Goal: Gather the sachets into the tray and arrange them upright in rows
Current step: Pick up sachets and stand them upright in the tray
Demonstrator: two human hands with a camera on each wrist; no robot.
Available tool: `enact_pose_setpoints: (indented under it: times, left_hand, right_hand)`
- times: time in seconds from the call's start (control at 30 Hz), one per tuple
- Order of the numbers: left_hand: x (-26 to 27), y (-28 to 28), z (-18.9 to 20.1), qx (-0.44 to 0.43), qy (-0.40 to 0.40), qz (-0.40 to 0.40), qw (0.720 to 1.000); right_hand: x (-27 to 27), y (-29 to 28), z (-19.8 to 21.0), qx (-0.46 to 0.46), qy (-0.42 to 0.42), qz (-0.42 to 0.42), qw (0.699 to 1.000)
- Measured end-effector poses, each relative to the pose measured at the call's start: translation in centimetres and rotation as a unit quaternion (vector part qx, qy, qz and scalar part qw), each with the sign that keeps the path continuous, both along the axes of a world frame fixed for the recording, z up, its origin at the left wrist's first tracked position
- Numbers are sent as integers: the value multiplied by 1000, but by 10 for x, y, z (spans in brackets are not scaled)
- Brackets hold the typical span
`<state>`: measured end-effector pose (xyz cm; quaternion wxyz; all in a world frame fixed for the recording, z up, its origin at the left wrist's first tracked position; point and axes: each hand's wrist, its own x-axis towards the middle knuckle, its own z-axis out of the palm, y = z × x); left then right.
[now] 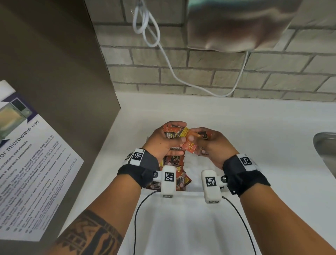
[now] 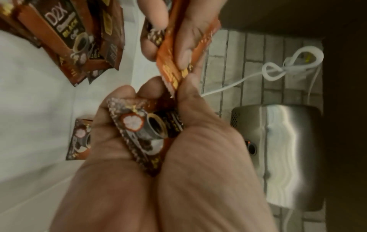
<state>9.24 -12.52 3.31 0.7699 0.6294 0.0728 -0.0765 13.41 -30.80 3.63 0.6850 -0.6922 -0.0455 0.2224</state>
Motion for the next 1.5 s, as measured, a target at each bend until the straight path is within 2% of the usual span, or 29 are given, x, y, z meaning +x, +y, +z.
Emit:
enact_pose_setpoints:
  times: [0.13,0.23,0.37,0.47,0.53,0.63,0.7,0.77,0.83,0.93,1.03,1.17,1.27,1.4,1.5]
  left_hand:
    - [2,-5,1,-15,16,27,999]
    - [6,-5,3,-46,56,58,996]
    - [7,-7,6,-105,93,65,988]
    - [7,-6,5,-89,73,75,990]
    - [5,-7,3,-79,50,60,994]
    - [4,-7,3,-71,21,61,995]
    - [5,-7,5,-64,4,77,995]
    - [6,-7,5,-65,-9,97,993]
    - [7,-8,5,-63,-20,112,992]
    - [7,-11,4,-54,-20,111,992]
    - [5,-13,4,-36,4,110,993]
    - [2,-9,7,-111,43,87,989]
    - [-1,-4,7,-145,44,78,985]
    - [-6,-2,7,-37,29,36,998]
    - [-8,2,5,67,16,-20,997]
  right_hand:
    - [4,-2,2,-21,-67,-71,995]
    - [3,-3,4,-30,-167,-112,979]
    - [-5,0,-3,-90,-296,-58,949]
    - [-8,-2,-12,-136,-356,-37,924]
    - [-9,-4,-16,-121,-349,-38,928]
    - [-7,-5,-18,-88,-286,-70,952]
    - [-4,-6,-16,-53,-201,-106,972]
    - [-5,-5,-10,28,-67,-128,989]
    - [-9,-3,-6,87,14,-104,991]
    - [-11,7,-7,53,-4,-40,998]
    - [-9,12,-9,39,-24,-41,998]
    - [-2,8,-6,134,19,-82,987]
    - [2,3,0,164,18,-90,982]
    - [3,-1,11,143,-3,-102,984]
    - [3,2,19,27,-101,-58,993]
